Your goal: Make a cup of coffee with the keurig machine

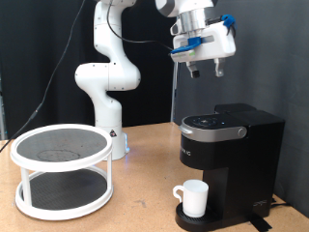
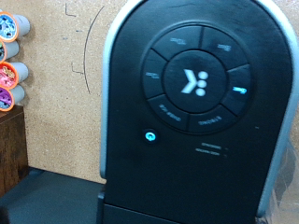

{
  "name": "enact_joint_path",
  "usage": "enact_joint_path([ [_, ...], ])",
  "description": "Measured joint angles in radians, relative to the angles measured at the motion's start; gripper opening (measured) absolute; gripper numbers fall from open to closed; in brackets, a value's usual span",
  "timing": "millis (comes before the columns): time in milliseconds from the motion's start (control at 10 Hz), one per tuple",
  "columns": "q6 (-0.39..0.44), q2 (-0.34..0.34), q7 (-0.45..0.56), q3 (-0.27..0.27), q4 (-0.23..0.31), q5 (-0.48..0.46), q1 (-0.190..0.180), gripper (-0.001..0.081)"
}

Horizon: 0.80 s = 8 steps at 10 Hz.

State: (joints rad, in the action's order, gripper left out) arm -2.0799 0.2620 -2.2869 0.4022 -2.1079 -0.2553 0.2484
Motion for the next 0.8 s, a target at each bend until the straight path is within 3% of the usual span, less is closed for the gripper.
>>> enact_joint_path([
  [300,0.081,-0.06,0.016,0.01,0.06,0.093,0.0,0.0734],
  [700,0.11,-0.074,0.049,0.016,0.053,0.147,-0.001,0.0725],
  [800,0.119,-0.08,0.049,0.016,0.051,0.15,-0.001,0.0559],
])
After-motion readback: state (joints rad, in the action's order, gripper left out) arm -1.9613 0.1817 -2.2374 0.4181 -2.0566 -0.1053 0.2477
